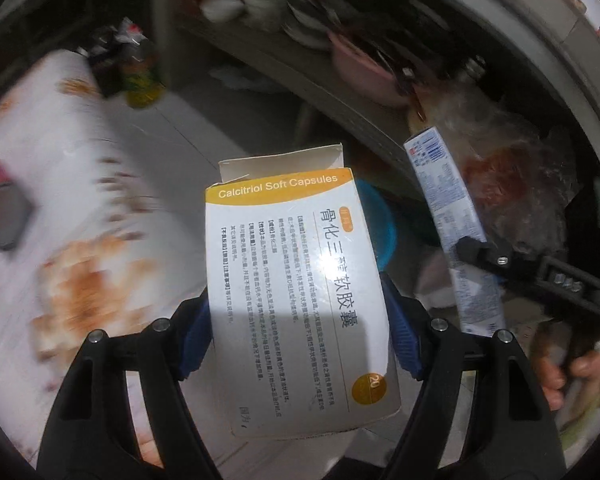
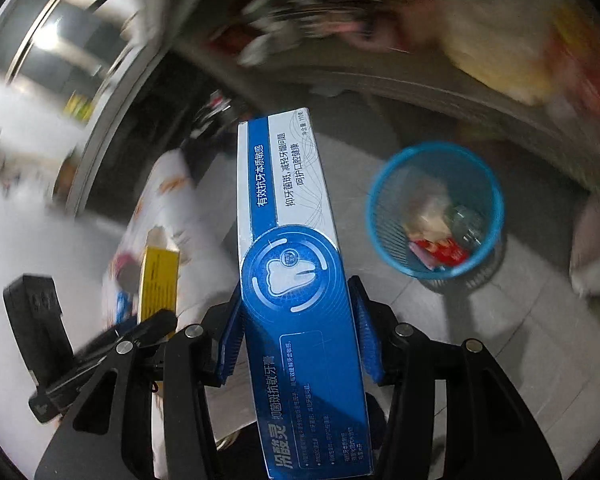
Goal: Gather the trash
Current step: 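Carry both boxes over the blue basket and open the right tool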
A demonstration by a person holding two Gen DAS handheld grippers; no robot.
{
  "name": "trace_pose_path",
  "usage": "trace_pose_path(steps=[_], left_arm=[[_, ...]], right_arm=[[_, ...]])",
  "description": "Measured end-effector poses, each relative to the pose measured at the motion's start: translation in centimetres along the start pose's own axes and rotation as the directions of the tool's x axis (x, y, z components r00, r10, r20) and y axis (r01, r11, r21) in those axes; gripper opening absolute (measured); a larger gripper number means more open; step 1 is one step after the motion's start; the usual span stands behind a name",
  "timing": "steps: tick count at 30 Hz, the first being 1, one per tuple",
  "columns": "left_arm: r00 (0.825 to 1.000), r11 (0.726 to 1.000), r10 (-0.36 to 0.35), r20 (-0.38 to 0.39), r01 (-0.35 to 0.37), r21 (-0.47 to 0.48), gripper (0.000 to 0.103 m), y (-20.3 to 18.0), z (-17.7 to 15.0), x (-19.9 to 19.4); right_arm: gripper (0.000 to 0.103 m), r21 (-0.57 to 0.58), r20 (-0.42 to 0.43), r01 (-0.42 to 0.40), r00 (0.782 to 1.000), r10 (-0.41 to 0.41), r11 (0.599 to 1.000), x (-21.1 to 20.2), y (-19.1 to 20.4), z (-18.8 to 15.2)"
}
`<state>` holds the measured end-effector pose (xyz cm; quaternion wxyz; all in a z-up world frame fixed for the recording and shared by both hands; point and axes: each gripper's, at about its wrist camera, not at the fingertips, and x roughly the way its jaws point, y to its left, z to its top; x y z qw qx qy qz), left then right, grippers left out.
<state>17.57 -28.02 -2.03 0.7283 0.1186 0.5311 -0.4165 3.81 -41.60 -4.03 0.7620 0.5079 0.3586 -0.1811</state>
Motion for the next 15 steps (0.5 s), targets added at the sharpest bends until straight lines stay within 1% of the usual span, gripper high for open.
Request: trace_pose_path(steps=[2, 3, 4, 5, 7, 10, 13, 15], left_arm=[[0.998, 1.0, -0.028, -0.058, 0.028, 0.001, 0.071, -1.2, 1.2, 2.7], [0.997, 1.0, -0.022, -0.077, 0.023, 0.006, 0.071, -1.5, 1.5, 3.7], [0.996, 1.0, 0.002, -0.091, 0.0, 0.022, 0.071, -2.1, 2.0, 4.9], [0.995, 0.999, 0.017, -0.095, -0.013, 0.041, 0.071, -2.7, 2.3, 5.8], [0.992, 0.997, 0.044, -0.122, -0.036, 0.072, 0.071, -3.8, 3.3, 8.1], [0.986, 0.998, 0.028, -0.165, -0.017, 0.066, 0.071, -4.4, 4.8, 11.0], [0.981, 0.998, 0.026, -0.194, -0.015, 0.056, 0.071, -4.7, 6.0, 13.4], [0.981, 0.999, 0.023, -0.193, -0.015, 0.043, 0.071, -4.8, 7.0, 14.6]], right_arm=[[0.048, 0.103, -0.009, -0.014, 1.0, 0.015, 0.995, 1.3, -3.2, 0.8], [0.048, 0.134, -0.015, -0.012, 1.0, 0.014, 0.991, 1.9, -4.1, 1.0], [0.048, 0.17, -0.025, -0.016, 0.999, 0.02, 0.985, 2.6, -5.2, 1.2], [0.048, 0.219, -0.033, -0.026, 0.999, 0.034, 0.975, 3.6, -6.6, 1.6], [0.048, 0.28, -0.041, -0.027, 0.998, 0.04, 0.96, 5.0, -8.5, 2.1], [0.048, 0.392, -0.045, -0.047, 0.997, 0.07, 0.919, 7.7, -11.5, 3.2], [0.048, 0.457, -0.039, -0.046, 0.997, 0.071, 0.888, 9.6, -13.4, 3.8], [0.05, 0.474, -0.031, -0.044, 0.997, 0.067, 0.879, 11.2, -14.4, 4.9]])
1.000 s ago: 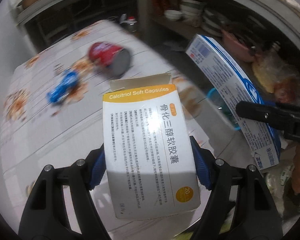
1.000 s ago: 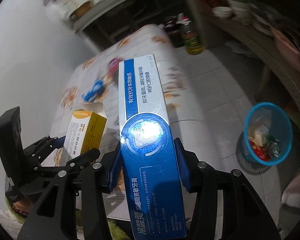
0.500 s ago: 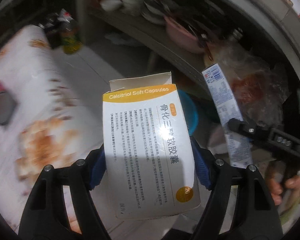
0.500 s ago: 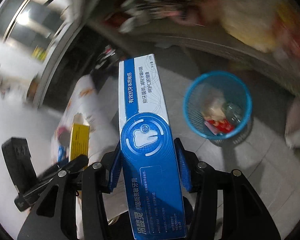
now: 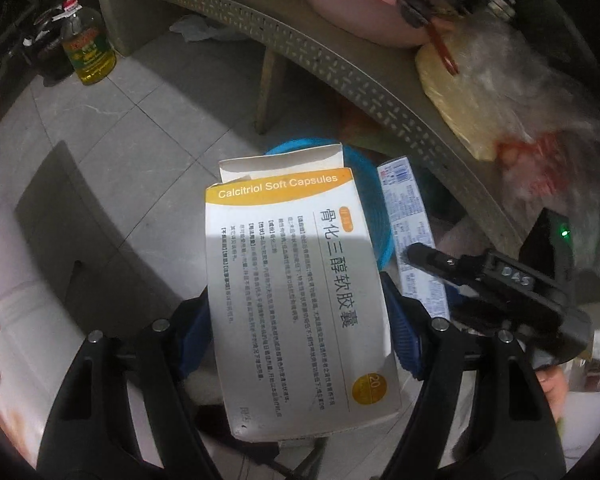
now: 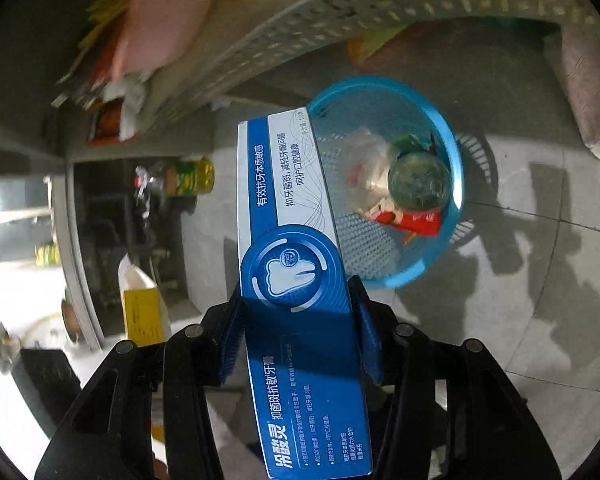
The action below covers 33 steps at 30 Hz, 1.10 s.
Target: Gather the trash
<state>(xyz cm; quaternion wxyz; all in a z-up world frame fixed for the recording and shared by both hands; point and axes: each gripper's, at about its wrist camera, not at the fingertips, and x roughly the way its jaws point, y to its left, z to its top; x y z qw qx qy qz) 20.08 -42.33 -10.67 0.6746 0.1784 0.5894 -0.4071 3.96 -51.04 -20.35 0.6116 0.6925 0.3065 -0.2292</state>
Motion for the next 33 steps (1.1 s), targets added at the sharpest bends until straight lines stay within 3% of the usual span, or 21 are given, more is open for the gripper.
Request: trace_pose_path(steps=[1, 3, 5, 8, 11, 18, 22, 25, 30, 33], left_arm=[[1.0, 1.0, -0.008, 0.007, 0.008, -0.012, 0.072, 0.1, 0.8, 0.5], [0.999, 0.999, -0.022, 0.026, 0.023, -0.033, 0.086, 0.3, 2.1, 1.4], [1.0, 0.999, -0.026, 0.017, 0.027, -0.043, 0.086, 0.3, 2.9, 2.5], [0.999, 0.997, -0.05, -0.009, 0.049, -0.058, 0.086, 0.3, 3.2, 3.5], [0.996, 0.993, -0.086, 0.011, 0.086, -0.08, 0.086, 0.7, 2.9, 3.0], [0.988, 0.988, -0.128, 0.092, 0.135, -0.079, 0.086, 1.4, 2.3, -1.1], [0.978, 0.985, -0.144, 0.151, 0.157, -0.074, 0.086, 2.1, 1.5, -4.7], [0.968, 0.987, -0.138, 0.211, 0.153, -0.053, 0.086, 3.2, 0.2, -8.4], [0.959, 0.995, -0.045, 0.281, 0.07, -0.077, 0.086, 6.9, -4.0, -13.9], [0.952, 0.994, 0.002, 0.305, 0.032, -0.108, 0.086, 9.8, -7.5, -16.9]], right_arm=[[0.05, -0.006, 0.005, -0.003, 1.0, 0.004, 1.0, 1.1, -0.1, 1.0], [0.058, -0.018, 0.016, -0.014, 1.0, 0.014, 1.0, 2.8, -0.4, 2.3], [0.064, -0.007, 0.034, 0.005, 0.999, -0.005, 1.0, 4.1, -1.4, 3.0], [0.064, 0.023, 0.038, 0.018, 0.999, -0.019, 1.0, 4.9, -2.5, 2.5], [0.064, 0.012, 0.047, 0.027, 0.999, -0.028, 1.0, 4.6, -2.8, 1.7], [0.064, -0.078, 0.083, 0.066, 0.995, -0.059, 0.995, 2.6, -0.9, 0.6], [0.064, -0.198, 0.111, 0.104, 0.99, -0.083, 0.975, 1.2, 0.7, -0.8], [0.064, -0.337, 0.106, 0.126, 0.99, -0.096, 0.933, 1.3, 2.9, -2.4], [0.064, -0.51, 0.013, 0.114, 0.992, -0.125, 0.853, 4.2, 5.4, -5.1], [0.064, -0.658, -0.048, 0.088, 0.986, -0.157, 0.748, 7.0, 9.0, -6.7]])
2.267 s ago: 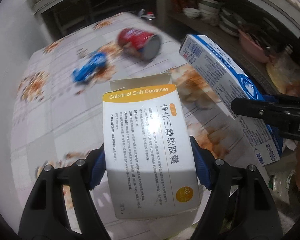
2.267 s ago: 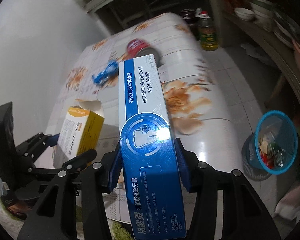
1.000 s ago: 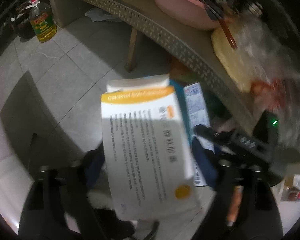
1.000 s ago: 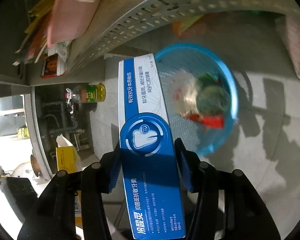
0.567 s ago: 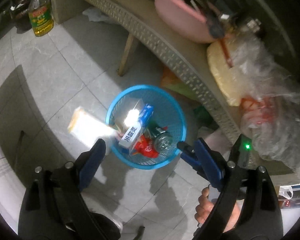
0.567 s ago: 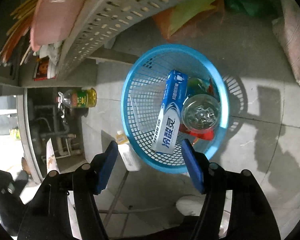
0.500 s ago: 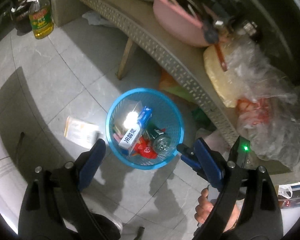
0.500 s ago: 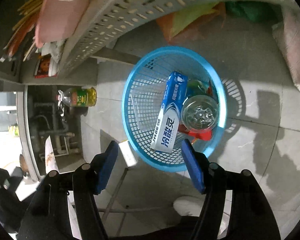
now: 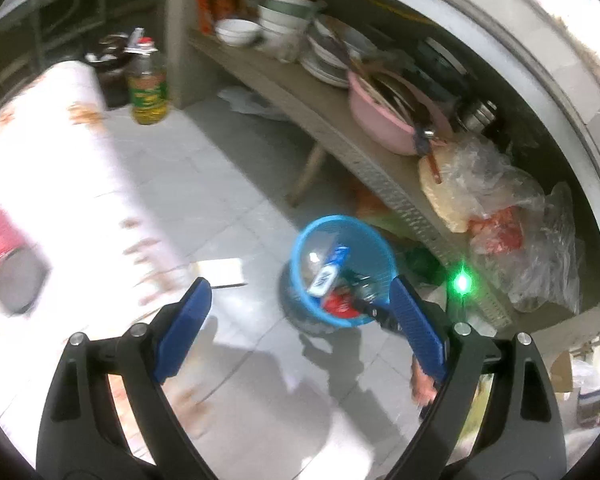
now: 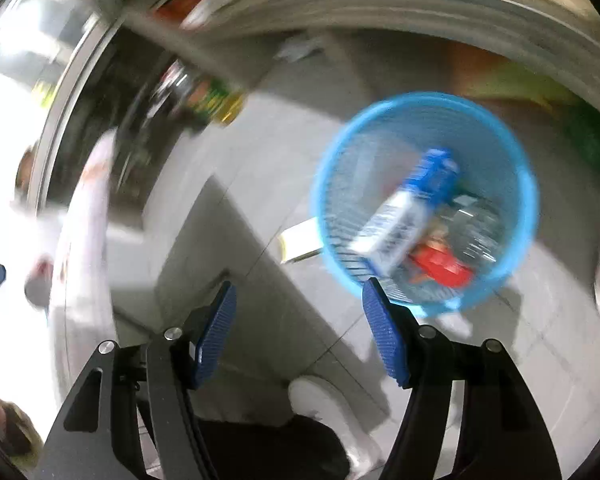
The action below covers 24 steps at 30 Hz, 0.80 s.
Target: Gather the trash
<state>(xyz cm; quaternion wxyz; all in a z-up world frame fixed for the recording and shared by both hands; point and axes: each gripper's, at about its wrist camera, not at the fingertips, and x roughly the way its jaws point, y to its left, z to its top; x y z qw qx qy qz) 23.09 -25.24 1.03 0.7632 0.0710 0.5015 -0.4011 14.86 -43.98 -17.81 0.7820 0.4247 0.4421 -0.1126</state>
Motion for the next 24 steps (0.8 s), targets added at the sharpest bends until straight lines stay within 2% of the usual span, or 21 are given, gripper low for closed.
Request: trace_pose_path(steps=[1, 3, 4, 6, 7, 9, 10, 12, 13, 14, 15, 17, 19, 22, 24], left_arm=[[1.0, 1.0, 0.008, 0.009, -0.008, -0.005, 0.086, 0.8, -0.6, -0.9], [0.999, 0.999, 0.034, 0.035, -0.033, -0.025, 0.086, 2.9, -2.2, -3.5], [0.998, 0.998, 0.048, 0.05, -0.046, -0.047, 0.086, 4.1, -3.0, -5.0], [0.994, 0.994, 0.071, 0.082, -0.063, -0.094, 0.086, 6.3, -4.5, -7.8], [0.992, 0.991, 0.081, 0.098, -0.07, -0.116, 0.086, 7.4, -5.2, -9.1], [0.982, 0.981, 0.124, 0.14, -0.1, -0.168, 0.086, 9.6, -6.8, -12.1], [0.975, 0.973, 0.158, 0.156, -0.126, -0.196, 0.086, 10.8, -7.7, -13.5], [0.962, 0.956, 0.215, 0.169, -0.172, -0.237, 0.087, 12.5, -8.9, -15.3], [0.953, 0.945, 0.246, 0.176, -0.196, -0.264, 0.087, 13.4, -9.6, -16.3], [0.947, 0.936, 0.266, 0.177, -0.21, -0.283, 0.089, 14.1, -10.0, -16.8], [0.939, 0.922, 0.295, 0.178, -0.23, -0.312, 0.089, 15.3, -10.6, -17.6], [0.932, 0.908, 0.318, 0.175, -0.246, -0.34, 0.09, 17.0, -11.5, -18.5], [0.925, 0.89, 0.342, 0.164, -0.263, -0.372, 0.09, 18.6, -11.9, -18.9], [0.926, 0.877, 0.35, 0.144, -0.27, -0.397, 0.09, 20.1, -12.2, -18.7], [0.93, 0.878, 0.341, 0.136, -0.264, -0.398, 0.09, 20.7, -12.3, -18.5]], right_arm=[[0.064, -0.071, -0.026, 0.01, 1.0, -0.012, 0.997, 1.0, 1.5, 0.7], [0.066, -0.254, -0.066, 0.046, 0.996, -0.065, 0.966, 3.6, 5.2, 2.6], [0.068, -0.334, -0.091, 0.06, 0.991, -0.096, 0.94, 5.3, 6.7, 3.4], [0.071, -0.506, -0.145, 0.106, 0.968, -0.206, 0.856, 9.9, 9.8, 4.8], [0.073, -0.589, -0.191, 0.103, 0.946, -0.261, 0.802, 13.1, 11.2, 5.6], [0.077, -0.684, -0.239, 0.103, 0.904, -0.355, 0.722, 17.7, 12.7, 6.2], [0.078, -0.734, -0.248, 0.11, 0.875, -0.415, 0.671, 20.2, 13.3, 6.1], [0.091, -0.835, -0.277, 0.068, 0.806, -0.524, 0.546, 25.5, 14.0, 5.3], [0.091, -0.891, -0.244, 0.062, 0.771, -0.589, 0.451, 28.4, 14.3, 4.6], [0.091, -0.917, -0.216, 0.063, 0.752, -0.623, 0.393, 30.1, 14.5, 4.1], [0.091, -0.934, -0.208, 0.046, 0.734, -0.646, 0.353, 31.9, 14.7, 3.6], [0.091, -0.952, -0.221, -0.005, 0.698, -0.681, 0.305, 35.9, 14.8, 2.7], [0.091, -0.963, -0.201, -0.009, 0.686, -0.699, 0.268, 38.5, 14.8, 2.2], [0.094, -0.967, -0.2, -0.02, 0.68, -0.705, 0.256, 41.5, 14.6, 2.1], [0.096, -0.968, -0.217, -0.046, 0.655, -0.724, 0.248, 43.6, 14.0, 1.9]])
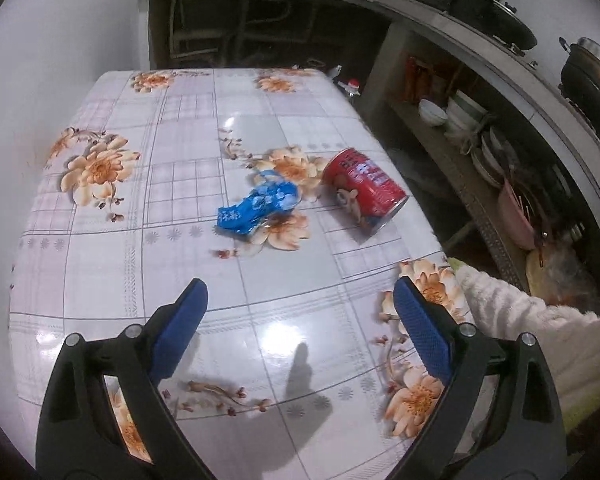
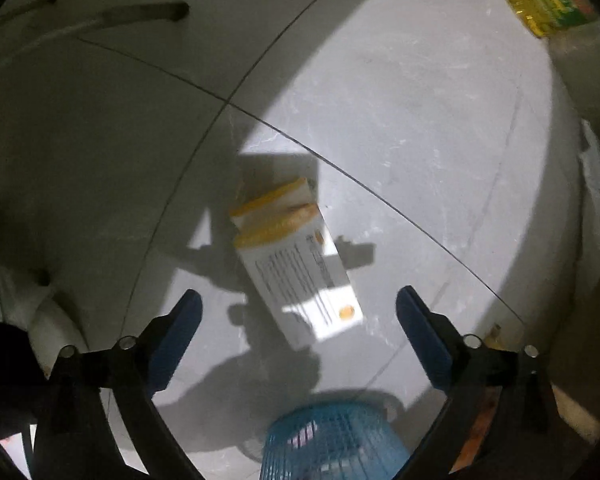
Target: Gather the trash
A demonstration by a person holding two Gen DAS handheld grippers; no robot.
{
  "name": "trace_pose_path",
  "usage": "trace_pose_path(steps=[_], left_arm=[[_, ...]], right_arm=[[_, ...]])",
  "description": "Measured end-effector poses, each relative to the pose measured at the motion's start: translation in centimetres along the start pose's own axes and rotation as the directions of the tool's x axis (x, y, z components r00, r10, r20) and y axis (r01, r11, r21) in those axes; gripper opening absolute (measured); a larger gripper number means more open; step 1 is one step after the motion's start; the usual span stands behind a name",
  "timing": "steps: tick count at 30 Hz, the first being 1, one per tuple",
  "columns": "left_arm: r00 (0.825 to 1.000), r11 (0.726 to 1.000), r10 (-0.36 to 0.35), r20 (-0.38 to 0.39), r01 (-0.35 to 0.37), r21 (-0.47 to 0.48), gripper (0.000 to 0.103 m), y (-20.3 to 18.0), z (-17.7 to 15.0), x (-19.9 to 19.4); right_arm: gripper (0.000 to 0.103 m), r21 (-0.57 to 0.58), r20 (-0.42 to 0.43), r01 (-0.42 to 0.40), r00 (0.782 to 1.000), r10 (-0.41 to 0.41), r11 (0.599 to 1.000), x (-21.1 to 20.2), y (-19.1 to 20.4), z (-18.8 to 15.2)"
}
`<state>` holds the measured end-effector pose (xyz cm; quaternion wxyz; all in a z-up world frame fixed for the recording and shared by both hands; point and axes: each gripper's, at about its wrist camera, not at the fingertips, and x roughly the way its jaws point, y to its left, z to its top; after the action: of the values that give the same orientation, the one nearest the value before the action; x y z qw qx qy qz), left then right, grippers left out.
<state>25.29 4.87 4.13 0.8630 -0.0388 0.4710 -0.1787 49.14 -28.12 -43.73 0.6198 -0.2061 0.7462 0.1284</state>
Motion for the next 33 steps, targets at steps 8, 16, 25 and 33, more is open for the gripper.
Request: trace_pose_path(steps=[8, 16, 25, 33], left_arm=[[0.998, 1.0, -0.006, -0.061, 0.007, 0.005, 0.09, 0.9, -0.2, 2.6], [0.996, 1.0, -0.006, -0.087, 0.008, 0.028, 0.09, 1.2, -0.3, 4.1], [0.996, 1.0, 0.008, -0.087, -0.007, 0.011, 0.09, 1.9, -0.3, 3.9], [0.998, 1.0, -0.013, -0.061, 0.014, 0.02, 0.09, 1.7, -0.4, 3.3]], right_arm=[[0.096, -0.078, -0.075, 0.011, 0.997, -0.017, 0.997, 5.0, 1.0, 1.1], [0.096, -0.071, -0.088, 0.033, 0.995, -0.039, 0.997, 7.3, 0.4, 0.9], [0.074, -0.041, -0.067, 0.053, 0.996, -0.056, 0.998, 8.3, 0.7, 0.8], [0.073, 0.15, 0.11, 0.013, 0.994, -0.03, 0.989, 1.7, -2.2, -0.3]])
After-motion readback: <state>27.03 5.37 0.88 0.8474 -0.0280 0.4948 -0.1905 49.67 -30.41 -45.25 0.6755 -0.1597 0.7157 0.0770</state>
